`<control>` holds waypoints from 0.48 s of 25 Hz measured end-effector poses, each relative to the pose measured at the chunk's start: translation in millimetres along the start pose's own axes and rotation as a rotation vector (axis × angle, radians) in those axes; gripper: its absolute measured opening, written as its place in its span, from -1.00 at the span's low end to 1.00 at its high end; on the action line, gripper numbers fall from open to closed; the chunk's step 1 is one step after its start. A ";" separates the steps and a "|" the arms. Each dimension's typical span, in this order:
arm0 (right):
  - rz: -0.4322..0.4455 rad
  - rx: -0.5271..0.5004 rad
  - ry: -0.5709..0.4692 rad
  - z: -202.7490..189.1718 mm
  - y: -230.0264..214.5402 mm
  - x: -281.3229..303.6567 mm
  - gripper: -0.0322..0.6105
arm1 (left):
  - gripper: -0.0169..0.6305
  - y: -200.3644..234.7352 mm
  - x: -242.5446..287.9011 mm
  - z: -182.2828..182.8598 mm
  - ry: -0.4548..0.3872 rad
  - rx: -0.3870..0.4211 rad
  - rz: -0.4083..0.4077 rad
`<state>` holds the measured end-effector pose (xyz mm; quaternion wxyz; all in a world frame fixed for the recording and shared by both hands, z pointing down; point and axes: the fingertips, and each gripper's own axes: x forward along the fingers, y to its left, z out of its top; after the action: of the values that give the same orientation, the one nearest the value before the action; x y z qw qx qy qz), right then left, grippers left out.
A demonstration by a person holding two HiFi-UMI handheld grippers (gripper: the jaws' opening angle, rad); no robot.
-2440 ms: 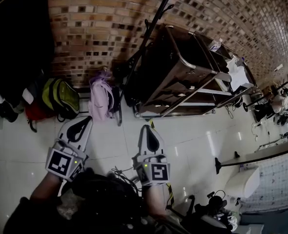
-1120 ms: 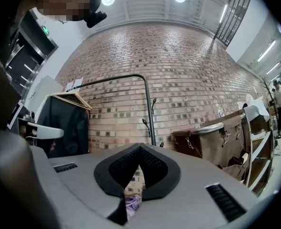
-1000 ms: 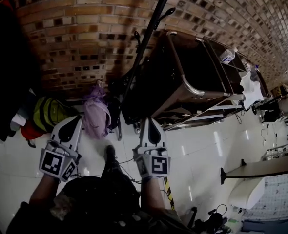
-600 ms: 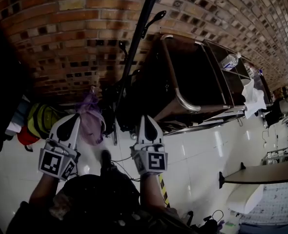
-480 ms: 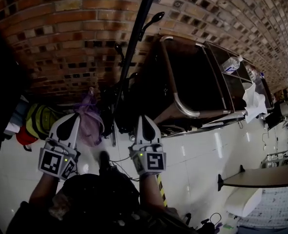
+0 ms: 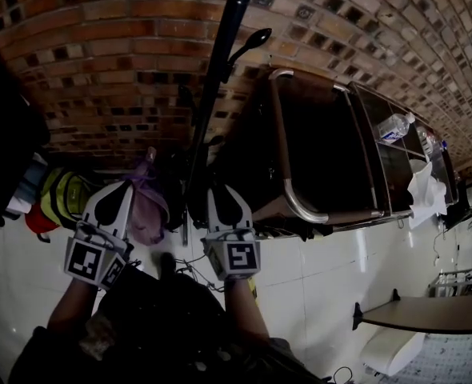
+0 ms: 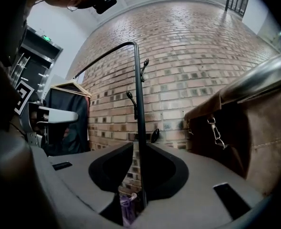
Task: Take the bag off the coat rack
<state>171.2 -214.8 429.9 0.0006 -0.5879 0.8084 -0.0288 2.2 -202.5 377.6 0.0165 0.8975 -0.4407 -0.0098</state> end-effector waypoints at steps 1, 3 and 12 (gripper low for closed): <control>0.007 -0.002 0.006 -2.0 -1.0 4.7 -0.57 | -0.84 1.2 4.8 -1.7 0.001 -0.001 0.000; 0.013 -0.003 0.019 -6.3 -4.6 14.1 -0.47 | -0.84 3.3 15.3 -1.8 -0.003 -0.002 0.001; 0.043 0.031 0.113 -59.5 -21.4 66.1 -0.26 | -0.84 12.6 47.5 -7.8 0.017 0.002 -0.030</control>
<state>169.0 -281.5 492.5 -0.0353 -0.5677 0.8191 -0.0742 21.6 -247.6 385.7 0.0193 0.9041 -0.4269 -0.0019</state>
